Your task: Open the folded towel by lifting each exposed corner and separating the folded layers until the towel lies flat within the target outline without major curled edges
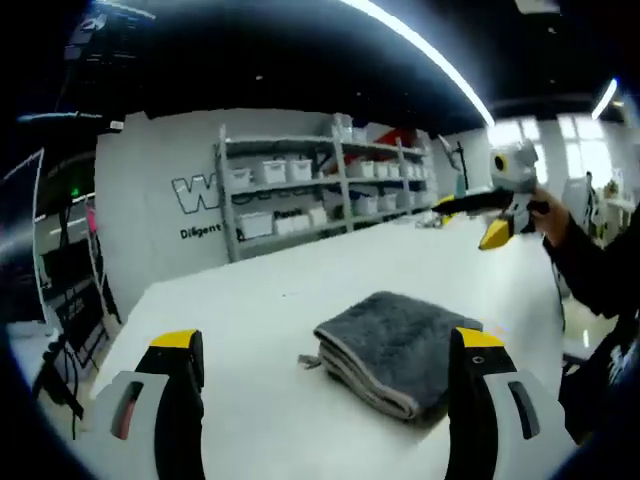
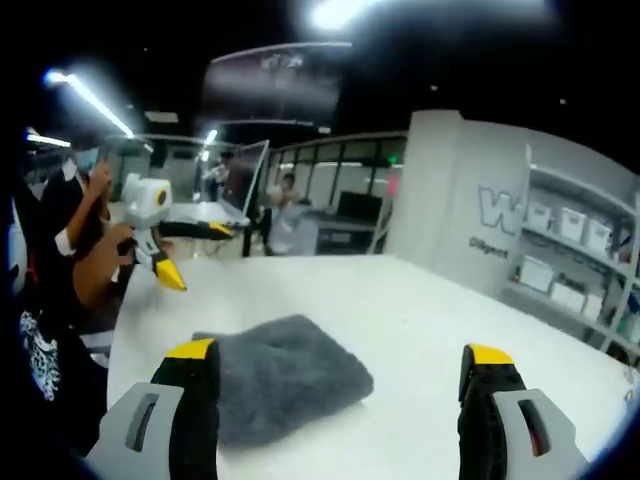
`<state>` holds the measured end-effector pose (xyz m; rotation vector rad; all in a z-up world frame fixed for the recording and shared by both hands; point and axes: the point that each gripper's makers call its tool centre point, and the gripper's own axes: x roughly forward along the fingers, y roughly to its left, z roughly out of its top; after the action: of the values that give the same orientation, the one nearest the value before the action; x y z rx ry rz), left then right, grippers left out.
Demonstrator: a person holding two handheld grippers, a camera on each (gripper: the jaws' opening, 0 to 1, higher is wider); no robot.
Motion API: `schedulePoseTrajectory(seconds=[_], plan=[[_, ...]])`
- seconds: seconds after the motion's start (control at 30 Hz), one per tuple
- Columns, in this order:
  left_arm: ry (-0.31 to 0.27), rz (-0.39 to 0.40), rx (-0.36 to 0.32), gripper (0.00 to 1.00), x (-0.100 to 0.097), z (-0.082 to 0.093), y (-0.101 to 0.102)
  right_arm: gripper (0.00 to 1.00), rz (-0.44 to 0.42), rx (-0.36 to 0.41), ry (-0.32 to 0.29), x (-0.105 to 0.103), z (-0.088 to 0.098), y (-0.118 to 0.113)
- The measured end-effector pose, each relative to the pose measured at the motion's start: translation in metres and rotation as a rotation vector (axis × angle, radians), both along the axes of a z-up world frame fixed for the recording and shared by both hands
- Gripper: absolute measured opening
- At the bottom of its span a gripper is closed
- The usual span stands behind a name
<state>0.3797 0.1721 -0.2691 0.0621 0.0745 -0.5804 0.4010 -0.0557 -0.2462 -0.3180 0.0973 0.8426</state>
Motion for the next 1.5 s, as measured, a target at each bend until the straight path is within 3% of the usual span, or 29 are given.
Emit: schedulePoseTrajectory(seconds=[0.1,0.13,0.2,0.23,0.37,0.5,0.7,0.77,0.87,1.03,1.2,1.27,1.37,1.43,1.5], plan=[[0.0,-0.017,-0.138,1.0,-0.011,0.014,-0.006,1.0,-0.001,-0.033,-0.038,0.001,0.018,-0.002],[0.013,-0.021,-0.219,1.0,-0.014,0.019,-0.009,1.0,-0.003,-0.051,-0.057,0.0,0.025,-0.002],[0.038,-0.034,-0.301,1.0,-0.018,0.022,-0.012,1.0,-0.009,-0.075,-0.091,0.001,0.039,-0.003],[0.071,-0.045,-0.437,1.0,-0.023,0.025,-0.015,1.0,-0.009,-0.086,-0.1,0.002,0.046,-0.004],[0.096,0.03,-0.541,1.0,-0.023,0.018,-0.007,1.0,0.008,-0.13,-0.132,0.001,0.069,-0.002],[0.109,0.15,-0.716,1.0,-0.02,0.013,0.014,1.0,0.021,-0.178,-0.15,0.001,0.085,0.0],[0.13,0.203,-0.835,1.0,-0.026,0.006,0.015,1.0,0.03,-0.271,-0.178,0.001,0.104,0.004],[0.138,0.215,-0.905,1.0,-0.029,0.002,0.01,1.0,0.016,-0.273,-0.184,0.004,0.115,0.004],[0.202,0.211,-1.059,0.96,-0.034,-0.008,0.005,1.0,-0.005,-0.256,-0.195,0.01,0.133,0.003],[0.228,0.225,-1.062,0.97,-0.043,-0.024,-0.003,1.0,-0.008,-0.28,-0.201,0.014,0.149,0.002],[0.229,0.242,-1.106,0.98,-0.053,-0.026,-0.007,0.96,0.09,-0.432,-0.205,0.015,0.152,0.009],[0.272,0.221,-1.198,0.97,-0.062,-0.028,-0.019,0.93,0.164,-0.501,-0.19,0.008,0.151,0.016],[0.258,0.224,-1.188,0.96,-0.069,-0.031,-0.033,0.99,0.167,-0.558,-0.188,0.012,0.16,0.02],[0.315,0.171,-1.17,0.93,-0.075,-0.037,-0.054,0.99,0.163,-0.597,-0.185,0.014,0.163,0.02],[0.313,0.176,-1.169,0.93,-0.075,-0.041,-0.062,0.99,0.16,-0.613,-0.188,0.017,0.169,0.025]])
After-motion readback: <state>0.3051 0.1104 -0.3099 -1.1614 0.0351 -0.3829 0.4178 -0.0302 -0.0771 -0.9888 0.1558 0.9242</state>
